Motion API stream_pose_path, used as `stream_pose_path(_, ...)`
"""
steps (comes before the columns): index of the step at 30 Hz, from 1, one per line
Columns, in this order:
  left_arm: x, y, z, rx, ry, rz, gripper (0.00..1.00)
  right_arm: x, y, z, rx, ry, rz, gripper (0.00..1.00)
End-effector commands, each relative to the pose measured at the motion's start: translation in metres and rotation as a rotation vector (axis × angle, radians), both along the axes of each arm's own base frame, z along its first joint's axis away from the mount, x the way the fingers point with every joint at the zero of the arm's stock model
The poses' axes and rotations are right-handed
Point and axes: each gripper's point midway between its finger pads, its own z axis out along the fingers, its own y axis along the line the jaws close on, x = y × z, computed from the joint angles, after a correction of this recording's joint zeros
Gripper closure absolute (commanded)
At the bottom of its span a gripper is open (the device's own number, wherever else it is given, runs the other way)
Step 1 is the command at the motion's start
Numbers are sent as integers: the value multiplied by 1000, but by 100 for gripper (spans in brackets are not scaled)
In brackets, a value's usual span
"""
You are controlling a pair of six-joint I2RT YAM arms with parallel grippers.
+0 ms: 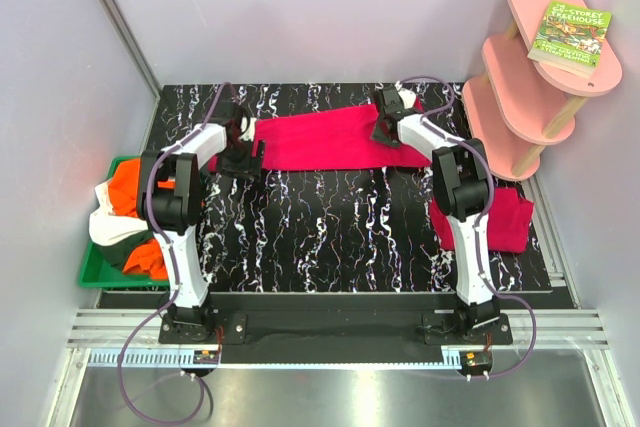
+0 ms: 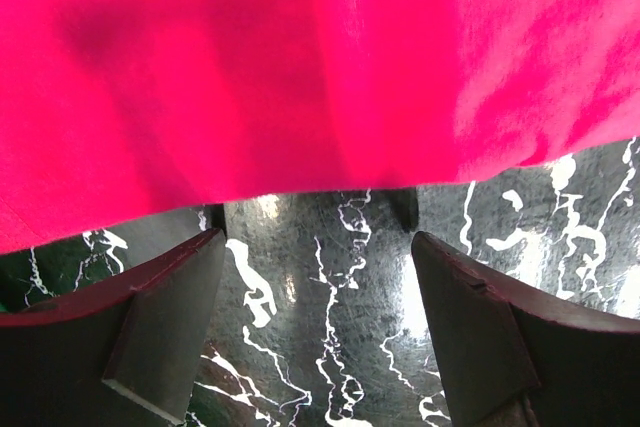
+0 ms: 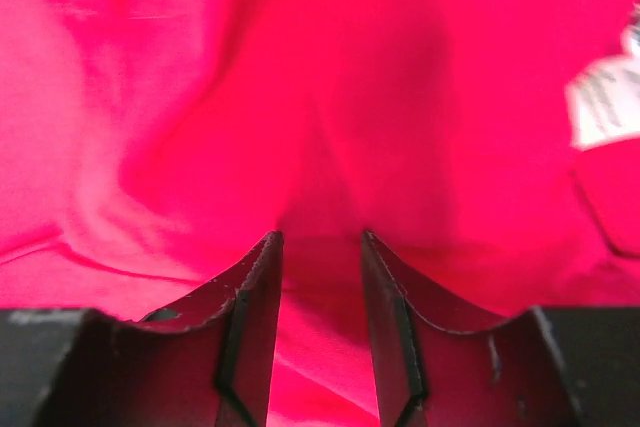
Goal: Fold and stack the t-shirts
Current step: Fold the other side of the tshirt into a rectangle
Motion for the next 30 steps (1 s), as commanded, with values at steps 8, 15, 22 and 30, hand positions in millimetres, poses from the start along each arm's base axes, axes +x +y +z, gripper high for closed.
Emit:
stream_pose_path(8,-30,33,-10,32,106,47,18,-66,-60,-32,-22,207,-186,50)
stream_pose_path(15,-31,36,-11,35,116,47,19,-79,-64,-33,-32,241,-142,49)
stream_pose_path(22,19,21,69,-50,-145,26,18,-36,-39,50,55,45,-39,37)
stream_pose_path(30,67,6,111,-127,-282,46,17,-36,-7,118,57,-102,55,34)
